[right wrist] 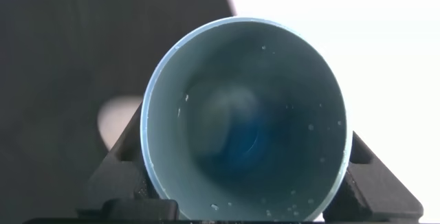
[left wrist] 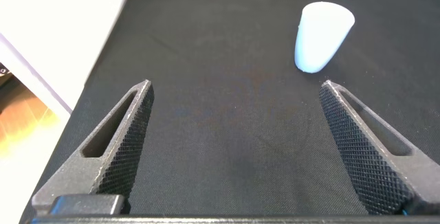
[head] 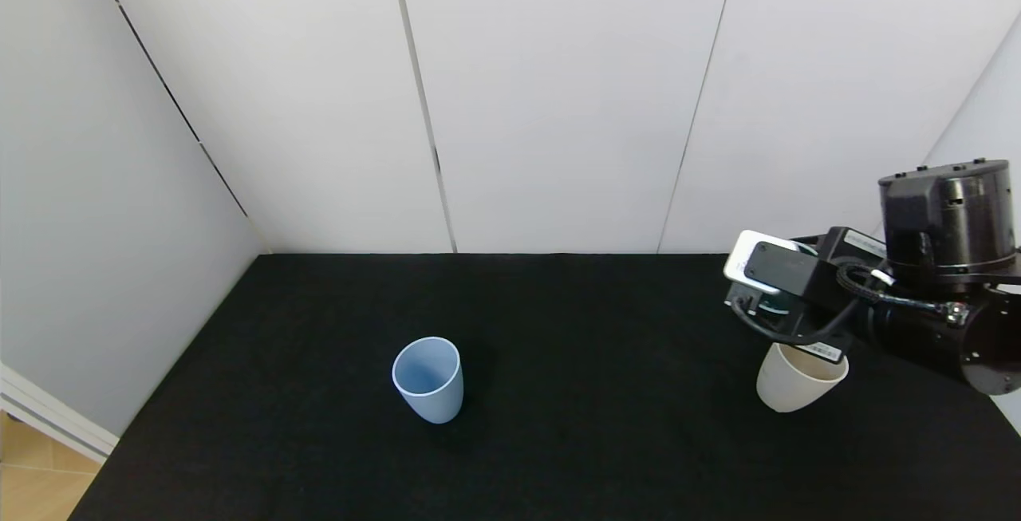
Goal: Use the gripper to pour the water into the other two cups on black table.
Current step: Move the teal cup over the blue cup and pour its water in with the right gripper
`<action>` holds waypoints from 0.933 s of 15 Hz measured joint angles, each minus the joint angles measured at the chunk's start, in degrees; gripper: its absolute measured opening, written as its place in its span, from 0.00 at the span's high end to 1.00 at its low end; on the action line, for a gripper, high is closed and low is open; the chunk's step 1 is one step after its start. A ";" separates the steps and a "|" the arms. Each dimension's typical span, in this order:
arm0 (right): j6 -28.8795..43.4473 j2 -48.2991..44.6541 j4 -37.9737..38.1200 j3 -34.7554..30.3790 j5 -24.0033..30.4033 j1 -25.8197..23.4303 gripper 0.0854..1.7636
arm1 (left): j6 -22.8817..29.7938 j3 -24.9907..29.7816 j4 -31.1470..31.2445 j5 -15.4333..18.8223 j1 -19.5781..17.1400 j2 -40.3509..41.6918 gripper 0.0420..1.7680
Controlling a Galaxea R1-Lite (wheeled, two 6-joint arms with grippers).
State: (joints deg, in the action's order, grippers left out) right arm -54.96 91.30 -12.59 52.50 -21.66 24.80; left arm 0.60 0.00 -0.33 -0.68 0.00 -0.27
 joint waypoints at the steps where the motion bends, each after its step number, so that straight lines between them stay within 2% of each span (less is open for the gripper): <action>1: 1.18 1.12 0.56 2.15 -1.38 2.46 0.32 | 0.00 0.00 0.02 0.00 0.00 0.00 0.03; 7: 5.86 11.29 4.55 17.37 -12.09 16.47 0.32 | 0.00 0.00 0.02 0.00 0.00 0.00 0.03; 14: 4.18 23.97 4.63 32.80 -16.97 24.92 0.32 | -0.02 0.00 0.00 0.00 0.00 0.00 0.03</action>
State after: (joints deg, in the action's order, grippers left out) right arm -50.77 115.26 -7.96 85.31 -38.63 49.71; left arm 0.57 0.00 -0.33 -0.68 0.00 -0.27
